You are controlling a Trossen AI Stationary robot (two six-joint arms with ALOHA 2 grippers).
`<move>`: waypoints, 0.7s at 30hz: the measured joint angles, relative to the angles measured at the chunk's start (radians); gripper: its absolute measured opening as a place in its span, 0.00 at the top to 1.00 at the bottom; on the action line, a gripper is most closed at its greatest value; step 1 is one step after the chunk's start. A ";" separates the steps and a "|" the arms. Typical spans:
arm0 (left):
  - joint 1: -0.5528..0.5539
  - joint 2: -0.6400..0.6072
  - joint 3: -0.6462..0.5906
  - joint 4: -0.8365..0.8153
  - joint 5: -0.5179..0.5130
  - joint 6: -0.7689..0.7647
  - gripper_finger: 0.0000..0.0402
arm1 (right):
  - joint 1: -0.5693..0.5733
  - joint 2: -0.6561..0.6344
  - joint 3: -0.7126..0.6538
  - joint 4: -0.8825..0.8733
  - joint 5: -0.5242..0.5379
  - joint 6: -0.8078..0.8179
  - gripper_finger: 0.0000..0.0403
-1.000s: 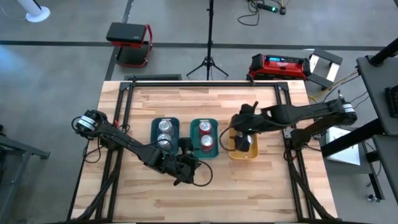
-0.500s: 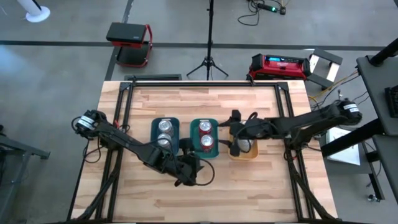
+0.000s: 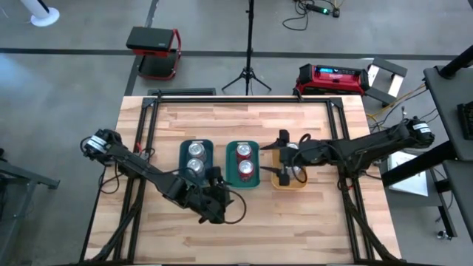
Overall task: Sort soda cans
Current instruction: Return to Home Position
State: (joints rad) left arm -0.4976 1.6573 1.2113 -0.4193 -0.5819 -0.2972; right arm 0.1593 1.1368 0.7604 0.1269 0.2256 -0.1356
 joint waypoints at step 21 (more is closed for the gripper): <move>0.270 -0.106 -0.005 0.114 0.432 0.326 0.99 | -0.003 -0.091 -0.213 0.121 0.010 0.098 0.39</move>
State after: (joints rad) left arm -0.2272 1.5512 1.2063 -0.3057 -0.1499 0.0283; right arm 0.1566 1.0463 0.5472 0.2480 0.2359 -0.0373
